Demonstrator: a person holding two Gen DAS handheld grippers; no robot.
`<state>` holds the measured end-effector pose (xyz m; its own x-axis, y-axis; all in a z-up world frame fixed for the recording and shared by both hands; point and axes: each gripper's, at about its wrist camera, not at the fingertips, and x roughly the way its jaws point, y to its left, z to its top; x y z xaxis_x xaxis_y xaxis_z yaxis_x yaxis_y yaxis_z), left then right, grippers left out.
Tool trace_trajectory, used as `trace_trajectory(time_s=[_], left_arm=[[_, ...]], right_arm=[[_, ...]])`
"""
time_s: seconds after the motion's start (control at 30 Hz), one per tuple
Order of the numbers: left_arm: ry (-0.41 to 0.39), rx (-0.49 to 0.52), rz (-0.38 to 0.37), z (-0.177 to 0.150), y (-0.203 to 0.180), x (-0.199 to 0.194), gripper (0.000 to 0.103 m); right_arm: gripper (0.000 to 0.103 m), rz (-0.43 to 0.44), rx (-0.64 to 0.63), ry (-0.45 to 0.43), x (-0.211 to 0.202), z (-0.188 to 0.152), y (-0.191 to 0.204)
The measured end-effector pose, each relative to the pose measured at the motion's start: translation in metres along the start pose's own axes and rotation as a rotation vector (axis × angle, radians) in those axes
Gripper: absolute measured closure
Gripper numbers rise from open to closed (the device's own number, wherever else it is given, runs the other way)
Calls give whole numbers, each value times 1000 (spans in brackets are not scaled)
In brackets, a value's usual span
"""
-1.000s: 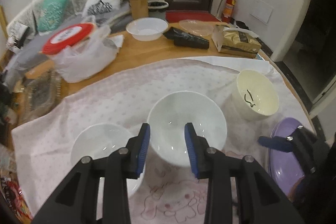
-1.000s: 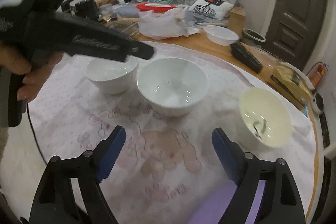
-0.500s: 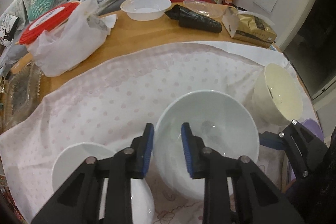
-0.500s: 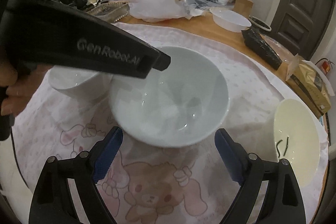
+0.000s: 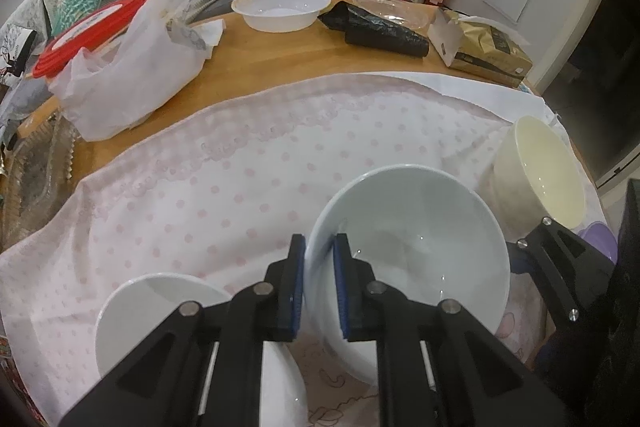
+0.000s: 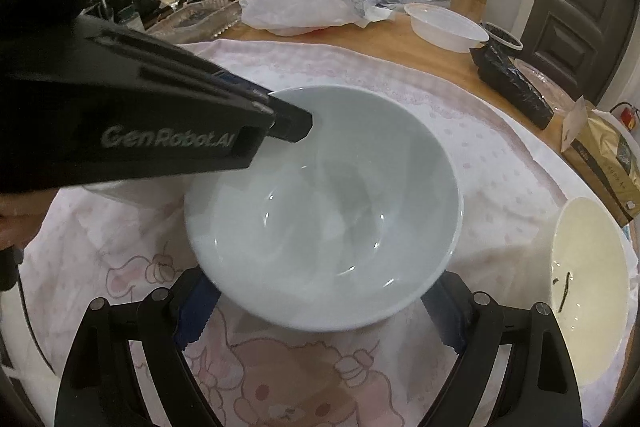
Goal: Organize plates and bowls
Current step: 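Lift the white bowl with the right gripper and carry it over the plate stack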
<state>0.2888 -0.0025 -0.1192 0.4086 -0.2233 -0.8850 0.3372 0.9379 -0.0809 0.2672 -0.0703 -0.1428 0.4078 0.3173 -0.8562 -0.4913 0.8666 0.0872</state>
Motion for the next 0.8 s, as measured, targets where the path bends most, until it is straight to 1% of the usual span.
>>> trace_trajectory(time_s=[0.17,0.4,0.7,0.8], left_arm=[[1,3,6,-3,-2,-1,92],[-25,23,17,-3,-9,-17,92],[-93,42,29,7,-31,-53,92],[-114,47,19,12,-41,-66,92]], right_arm=[[16,-9,2,-16,-2,-1,1],[17,2,12,-42,-13,-3,0],[17,-15,20,-114,-50,-1,-9],[17,-34,11,-137,-66,-1,-16]])
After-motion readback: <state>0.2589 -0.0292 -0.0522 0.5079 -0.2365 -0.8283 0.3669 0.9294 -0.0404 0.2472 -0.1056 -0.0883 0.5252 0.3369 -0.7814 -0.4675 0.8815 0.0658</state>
